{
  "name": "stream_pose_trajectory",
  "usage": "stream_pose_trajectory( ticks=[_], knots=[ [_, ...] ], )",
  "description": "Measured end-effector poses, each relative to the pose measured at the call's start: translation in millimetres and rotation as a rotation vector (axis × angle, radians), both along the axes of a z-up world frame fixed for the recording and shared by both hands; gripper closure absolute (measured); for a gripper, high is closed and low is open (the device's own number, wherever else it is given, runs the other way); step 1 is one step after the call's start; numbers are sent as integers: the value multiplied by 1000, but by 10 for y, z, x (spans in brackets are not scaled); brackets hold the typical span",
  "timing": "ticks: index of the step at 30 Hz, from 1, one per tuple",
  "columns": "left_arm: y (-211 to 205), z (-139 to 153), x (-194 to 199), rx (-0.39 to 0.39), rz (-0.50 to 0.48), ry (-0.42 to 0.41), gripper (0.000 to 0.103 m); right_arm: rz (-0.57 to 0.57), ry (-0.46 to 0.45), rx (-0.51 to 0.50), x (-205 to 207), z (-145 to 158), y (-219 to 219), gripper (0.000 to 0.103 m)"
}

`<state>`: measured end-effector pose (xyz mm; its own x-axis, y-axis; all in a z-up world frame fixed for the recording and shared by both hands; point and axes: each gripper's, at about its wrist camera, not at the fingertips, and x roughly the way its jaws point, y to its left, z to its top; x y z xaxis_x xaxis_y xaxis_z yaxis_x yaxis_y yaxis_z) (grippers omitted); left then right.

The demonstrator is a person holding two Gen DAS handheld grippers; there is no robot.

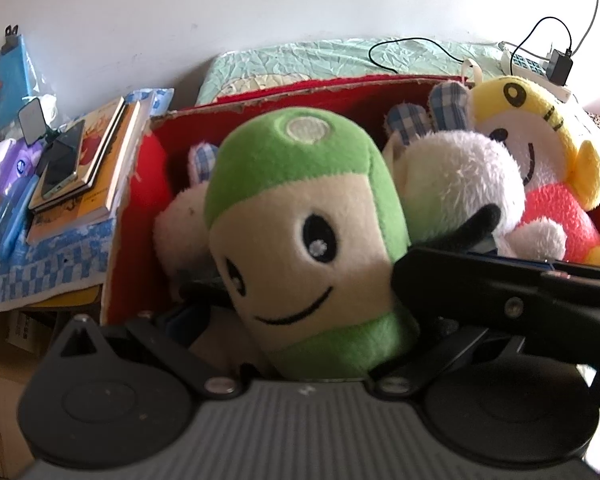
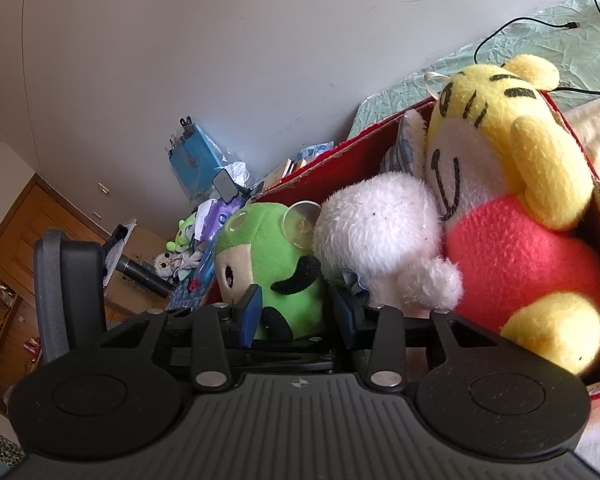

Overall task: Organize objects
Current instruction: 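Open the right gripper to release the green bean plush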

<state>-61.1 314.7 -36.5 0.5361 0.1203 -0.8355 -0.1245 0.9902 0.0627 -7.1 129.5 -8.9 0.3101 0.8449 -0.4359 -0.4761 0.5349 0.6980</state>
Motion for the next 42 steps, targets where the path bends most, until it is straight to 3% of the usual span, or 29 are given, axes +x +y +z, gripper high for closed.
stream_pose_trajectory(
  ticks=[14,18,23,25,35,42],
  knots=[
    [-53,103,-119,-8,26,-58,2,-53,-33,33,-119,93,-148,63],
    [-138,138,-181,43,29,-69,1,-73,-50,27,-165,122,-181,62],
    [-139,228,-246,47,44,-72,1,-95,-63,34,-230,170,-232,61],
    [-153,268,-292,43,50,-67,1,-102,-57,44,-264,183,-282,53],
    [-375,489,-606,135,132,-115,1,-94,-78,79,-468,246,-567,51],
    [-592,490,-775,121,188,-100,1,-64,-109,44,-571,274,-777,51]
  ],
)
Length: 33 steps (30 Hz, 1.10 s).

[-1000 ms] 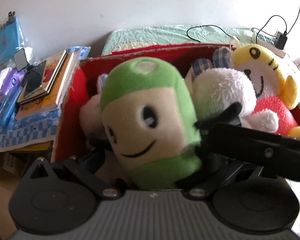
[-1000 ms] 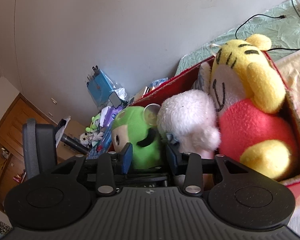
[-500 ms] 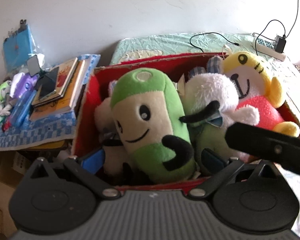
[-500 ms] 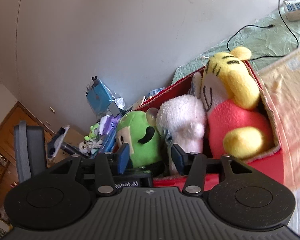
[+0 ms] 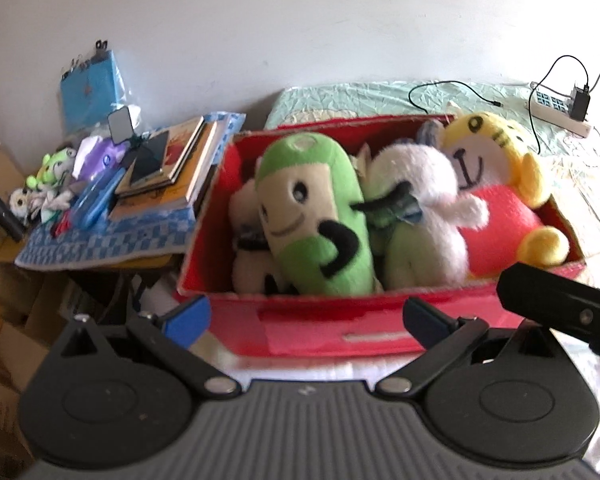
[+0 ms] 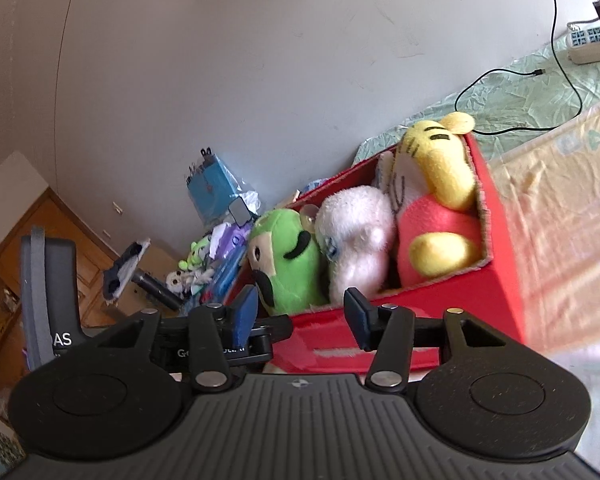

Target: Organize objects

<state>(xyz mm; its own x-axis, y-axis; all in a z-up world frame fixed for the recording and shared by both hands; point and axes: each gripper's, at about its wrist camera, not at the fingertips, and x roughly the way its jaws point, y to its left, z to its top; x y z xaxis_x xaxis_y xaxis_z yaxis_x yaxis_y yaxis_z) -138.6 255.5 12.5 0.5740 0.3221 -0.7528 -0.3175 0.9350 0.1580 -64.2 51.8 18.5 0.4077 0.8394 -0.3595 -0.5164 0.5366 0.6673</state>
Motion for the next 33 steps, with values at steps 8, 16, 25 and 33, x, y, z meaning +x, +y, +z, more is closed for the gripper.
stream_pose_trajectory(
  ticks=[8,16,25,33],
  knots=[
    [-609,-160,-12,-52,-47,64,1,-68,18,-92,-80,-46,-519,50],
    [-1355,-244,71,-77,-183,95,1,-218,35,-167,-117,-150,-1177,50],
    [-1845,-308,107,-76,-236,106,1,-300,66,-187,-104,-244,-1630,50],
    [-1689,-327,-4,-82,-155,105,1,-261,46,-237,-79,-217,-1483,45]
  ],
)
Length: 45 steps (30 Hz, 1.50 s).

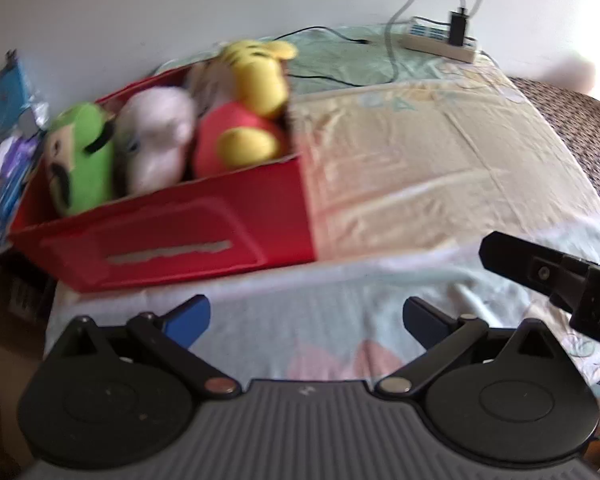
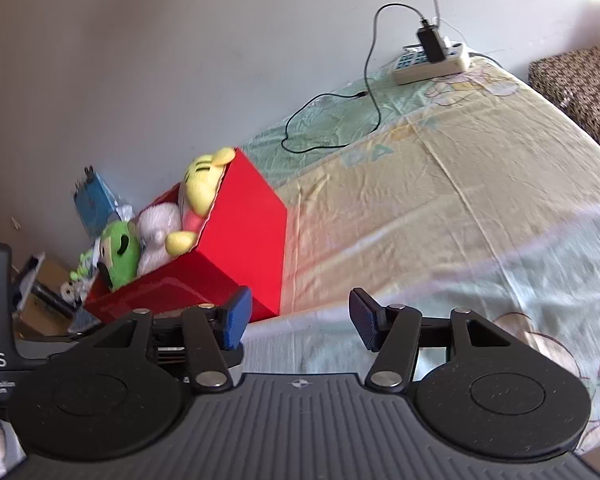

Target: Organize objects

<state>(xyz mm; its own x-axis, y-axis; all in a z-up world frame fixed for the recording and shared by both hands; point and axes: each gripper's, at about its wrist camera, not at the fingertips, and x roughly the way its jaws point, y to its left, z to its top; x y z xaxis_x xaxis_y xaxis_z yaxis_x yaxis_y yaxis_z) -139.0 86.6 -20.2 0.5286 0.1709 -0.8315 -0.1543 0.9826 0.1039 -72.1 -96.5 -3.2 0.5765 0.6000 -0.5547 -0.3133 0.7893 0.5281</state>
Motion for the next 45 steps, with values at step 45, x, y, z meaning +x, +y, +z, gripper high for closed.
stream_pose_trajectory(
  ticks=[45],
  knots=[
    [2045,407,385,22,47,-72,1,-113,-153,-215,154,474,2011,34]
  ],
)
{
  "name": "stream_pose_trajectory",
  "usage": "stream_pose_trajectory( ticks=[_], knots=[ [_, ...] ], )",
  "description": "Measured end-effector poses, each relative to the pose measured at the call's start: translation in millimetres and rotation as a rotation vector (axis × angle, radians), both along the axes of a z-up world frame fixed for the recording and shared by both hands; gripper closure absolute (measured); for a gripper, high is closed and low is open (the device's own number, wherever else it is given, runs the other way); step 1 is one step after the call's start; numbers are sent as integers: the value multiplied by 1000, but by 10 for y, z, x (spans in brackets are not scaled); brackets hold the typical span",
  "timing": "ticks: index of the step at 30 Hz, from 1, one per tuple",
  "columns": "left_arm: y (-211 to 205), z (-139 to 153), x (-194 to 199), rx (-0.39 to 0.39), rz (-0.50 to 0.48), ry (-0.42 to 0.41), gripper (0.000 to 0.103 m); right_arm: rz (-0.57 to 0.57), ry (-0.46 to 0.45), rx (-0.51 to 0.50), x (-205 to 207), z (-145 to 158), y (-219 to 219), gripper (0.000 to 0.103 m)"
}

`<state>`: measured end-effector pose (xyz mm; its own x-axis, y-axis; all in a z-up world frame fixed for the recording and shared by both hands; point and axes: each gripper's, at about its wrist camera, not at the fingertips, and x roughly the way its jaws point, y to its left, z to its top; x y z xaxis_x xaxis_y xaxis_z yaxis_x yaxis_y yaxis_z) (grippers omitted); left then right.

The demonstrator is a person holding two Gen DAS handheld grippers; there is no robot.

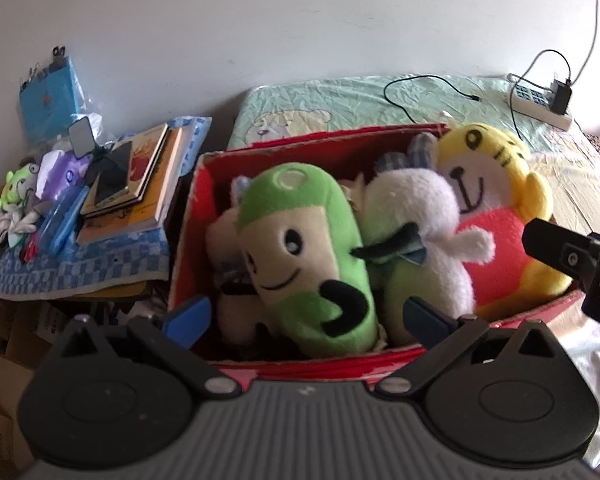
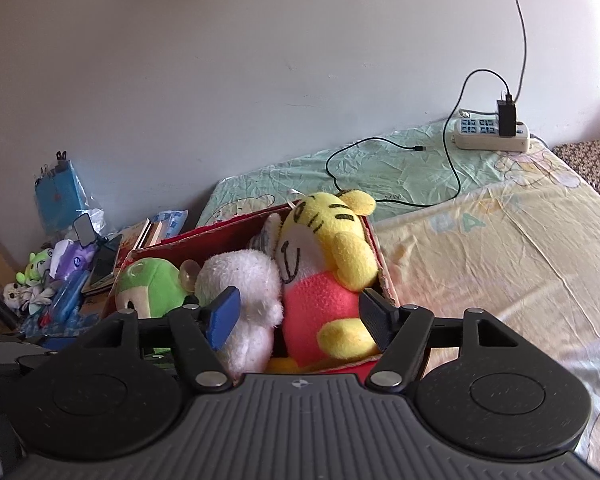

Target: Organize objects

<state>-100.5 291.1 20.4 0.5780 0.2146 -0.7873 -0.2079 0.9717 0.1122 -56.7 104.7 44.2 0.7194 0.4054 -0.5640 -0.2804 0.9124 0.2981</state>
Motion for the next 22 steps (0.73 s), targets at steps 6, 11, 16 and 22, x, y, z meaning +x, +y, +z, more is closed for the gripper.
stream_pose_trajectory(
  ticks=[6,11,16,22],
  knots=[
    [133,8,34,-9,27,1,1,13,1,-38,62,18,154,33],
    [187,-17,77,-23,24,11,1,4,2,-72,92,8,238,27],
    [170,-44,98,-26,-6,6,1,-9,-4,-84,107,-2,257,25],
    [159,-37,125,-22,-11,-15,1,-29,9,-71,119,-27,217,25]
  ],
)
